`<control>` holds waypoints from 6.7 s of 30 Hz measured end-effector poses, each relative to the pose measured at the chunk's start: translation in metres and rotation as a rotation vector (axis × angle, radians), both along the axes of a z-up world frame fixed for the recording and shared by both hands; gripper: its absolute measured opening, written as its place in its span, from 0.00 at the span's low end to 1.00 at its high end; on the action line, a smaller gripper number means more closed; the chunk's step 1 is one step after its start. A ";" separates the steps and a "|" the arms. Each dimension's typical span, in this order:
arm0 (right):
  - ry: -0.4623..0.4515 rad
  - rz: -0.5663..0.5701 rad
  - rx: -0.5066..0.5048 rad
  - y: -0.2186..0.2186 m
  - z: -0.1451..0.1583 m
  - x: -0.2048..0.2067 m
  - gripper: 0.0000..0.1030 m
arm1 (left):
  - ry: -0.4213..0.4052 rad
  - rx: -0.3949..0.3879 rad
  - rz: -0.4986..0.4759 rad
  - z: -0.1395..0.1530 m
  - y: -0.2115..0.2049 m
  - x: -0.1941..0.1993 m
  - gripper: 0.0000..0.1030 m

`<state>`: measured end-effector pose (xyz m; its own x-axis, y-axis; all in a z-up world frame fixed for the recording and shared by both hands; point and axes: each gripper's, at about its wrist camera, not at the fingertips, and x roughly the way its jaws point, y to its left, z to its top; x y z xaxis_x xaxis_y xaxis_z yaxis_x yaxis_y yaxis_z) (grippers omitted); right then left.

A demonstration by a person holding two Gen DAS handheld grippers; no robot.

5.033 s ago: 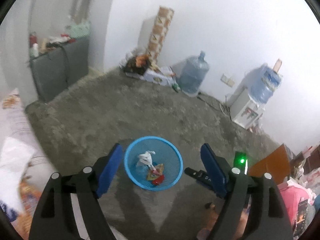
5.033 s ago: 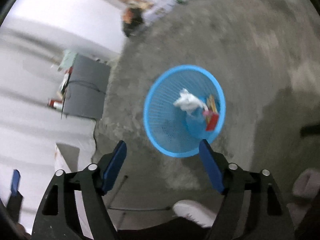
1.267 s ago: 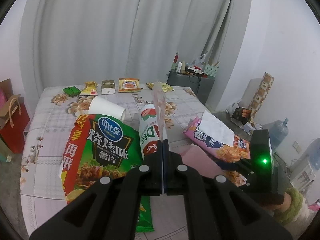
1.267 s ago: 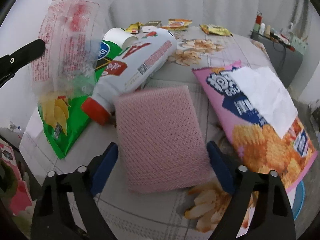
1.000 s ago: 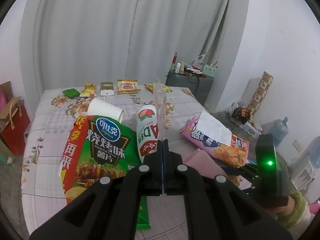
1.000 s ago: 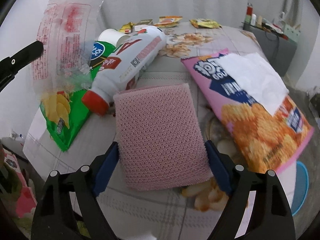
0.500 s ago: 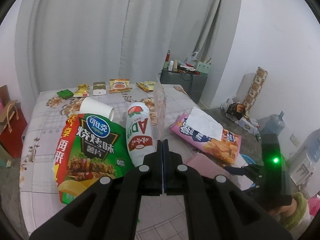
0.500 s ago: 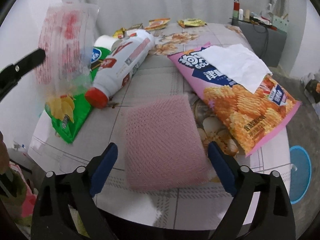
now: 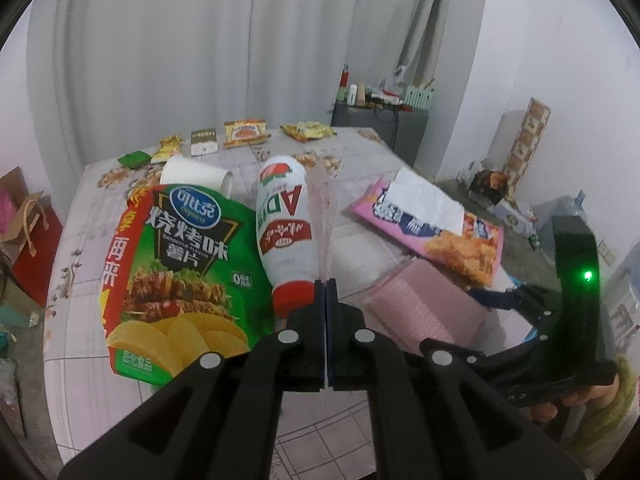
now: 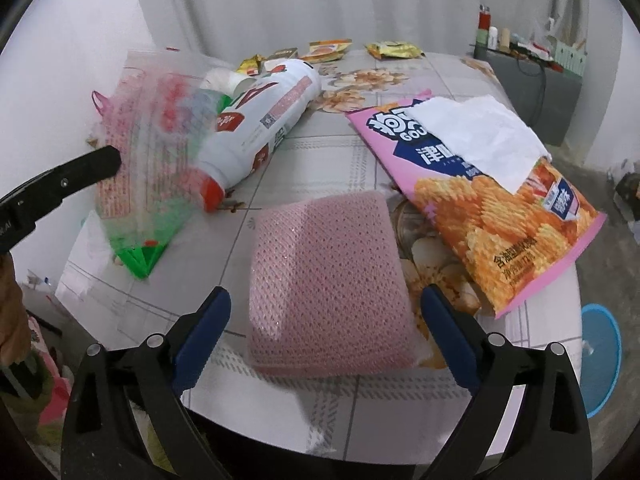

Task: Collect trash
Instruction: 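Hold the plastic bag in the left tool while the right tool grasps the pink sponge, then carry the bag and sponge over the blue wastebasket and open both tools, then move both tools back over the table toward the paper cup and tissue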

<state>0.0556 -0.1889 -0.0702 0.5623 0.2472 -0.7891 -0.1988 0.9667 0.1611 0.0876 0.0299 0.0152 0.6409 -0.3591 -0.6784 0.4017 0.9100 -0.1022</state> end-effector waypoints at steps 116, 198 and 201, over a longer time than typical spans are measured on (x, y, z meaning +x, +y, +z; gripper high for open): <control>-0.074 -1.206 0.675 -0.401 -0.070 -0.192 0.73 | 0.284 0.054 -0.726 -0.045 -0.455 0.001 0.00; 0.135 -0.264 0.306 -0.173 0.050 0.110 0.78 | 0.110 -0.316 0.154 0.064 0.107 0.146 0.67; 0.161 -0.273 0.295 -0.172 0.044 0.117 0.78 | 0.232 -0.370 0.135 0.046 0.122 0.197 0.67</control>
